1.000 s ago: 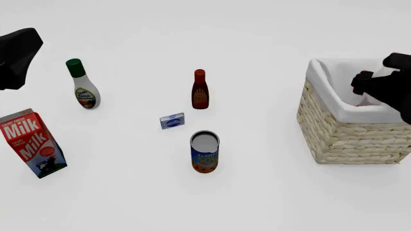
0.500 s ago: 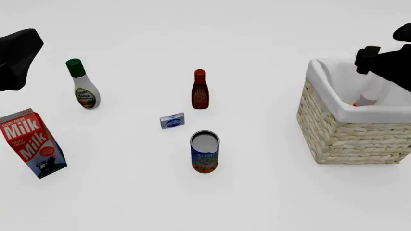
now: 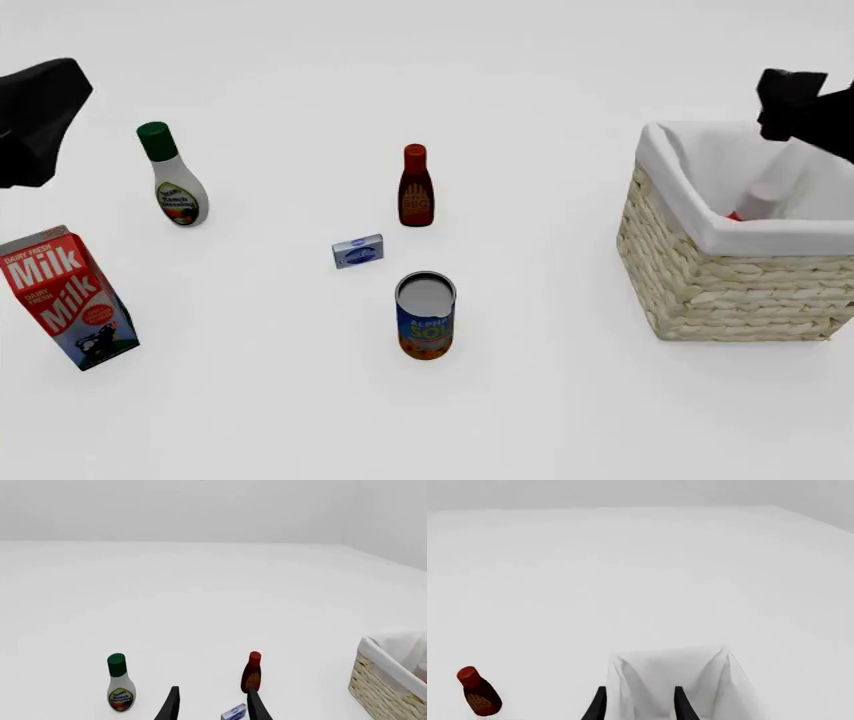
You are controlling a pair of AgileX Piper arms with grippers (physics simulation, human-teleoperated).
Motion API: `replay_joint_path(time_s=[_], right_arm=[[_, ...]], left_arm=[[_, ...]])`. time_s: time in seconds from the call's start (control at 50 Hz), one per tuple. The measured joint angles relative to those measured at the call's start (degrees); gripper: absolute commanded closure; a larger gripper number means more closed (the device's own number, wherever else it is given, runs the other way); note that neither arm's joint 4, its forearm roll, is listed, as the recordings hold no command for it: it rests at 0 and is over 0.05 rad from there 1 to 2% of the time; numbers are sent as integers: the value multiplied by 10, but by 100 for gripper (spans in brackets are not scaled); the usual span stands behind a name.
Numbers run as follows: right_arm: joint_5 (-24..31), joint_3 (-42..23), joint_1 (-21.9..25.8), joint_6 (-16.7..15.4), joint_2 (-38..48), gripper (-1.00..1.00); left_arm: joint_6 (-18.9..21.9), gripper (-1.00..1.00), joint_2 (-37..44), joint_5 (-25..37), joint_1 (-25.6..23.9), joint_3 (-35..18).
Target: Pick the ketchup and place it in the basket.
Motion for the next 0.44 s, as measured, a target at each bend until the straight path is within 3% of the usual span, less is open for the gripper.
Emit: replay_joint_path(time_s=[0.44], right_arm=[[-44, 104, 33, -16, -166, -100]], left_arm=[[-18, -100, -7, -13, 1, 11]])
